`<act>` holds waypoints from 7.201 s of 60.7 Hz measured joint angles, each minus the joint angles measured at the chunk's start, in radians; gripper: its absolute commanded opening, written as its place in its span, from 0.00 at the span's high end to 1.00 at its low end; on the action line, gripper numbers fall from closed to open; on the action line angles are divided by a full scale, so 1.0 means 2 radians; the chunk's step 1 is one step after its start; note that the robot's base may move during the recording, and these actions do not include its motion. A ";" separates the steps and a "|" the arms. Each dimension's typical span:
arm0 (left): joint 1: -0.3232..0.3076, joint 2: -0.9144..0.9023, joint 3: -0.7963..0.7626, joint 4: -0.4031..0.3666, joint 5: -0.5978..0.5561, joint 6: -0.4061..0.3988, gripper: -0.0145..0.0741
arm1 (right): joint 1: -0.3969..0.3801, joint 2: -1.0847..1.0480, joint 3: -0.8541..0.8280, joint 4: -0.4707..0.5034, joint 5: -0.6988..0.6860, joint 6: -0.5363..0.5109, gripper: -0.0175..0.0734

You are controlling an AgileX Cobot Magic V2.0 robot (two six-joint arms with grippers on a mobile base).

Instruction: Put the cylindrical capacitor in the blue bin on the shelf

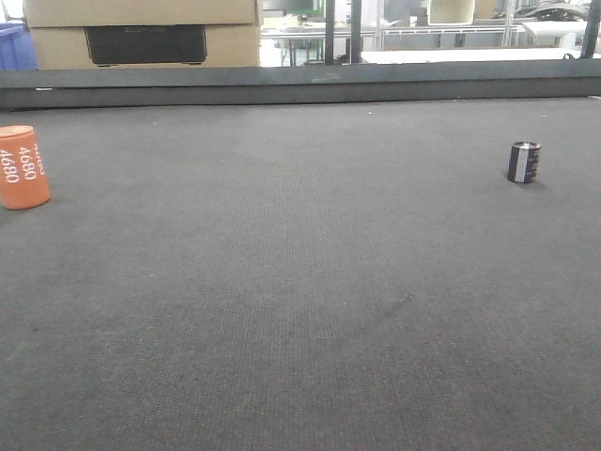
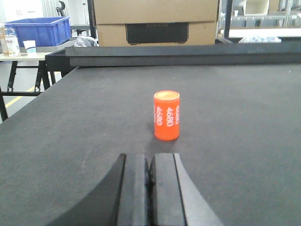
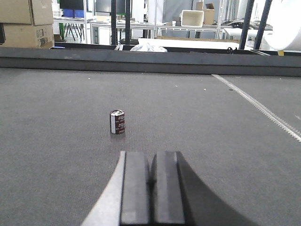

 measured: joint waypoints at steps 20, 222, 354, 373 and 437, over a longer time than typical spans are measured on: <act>0.000 -0.001 0.000 -0.026 -0.103 0.000 0.96 | 0.000 0.000 -0.006 0.000 -0.024 0.000 0.99; -0.005 0.213 -0.309 -0.028 0.139 0.000 0.15 | 0.042 0.983 -0.472 -0.003 -0.429 0.001 0.95; -0.056 0.957 -0.429 -0.082 -0.355 -0.016 0.59 | 0.042 0.536 -0.457 -0.007 -0.119 0.001 0.95; -0.056 0.907 -0.429 -0.084 -0.280 -0.017 0.96 | 0.042 0.536 -0.457 -0.007 -0.118 0.001 0.95; -0.056 0.420 -0.484 0.031 0.286 -0.017 0.96 | 0.086 0.439 -0.438 -0.024 0.186 0.001 0.95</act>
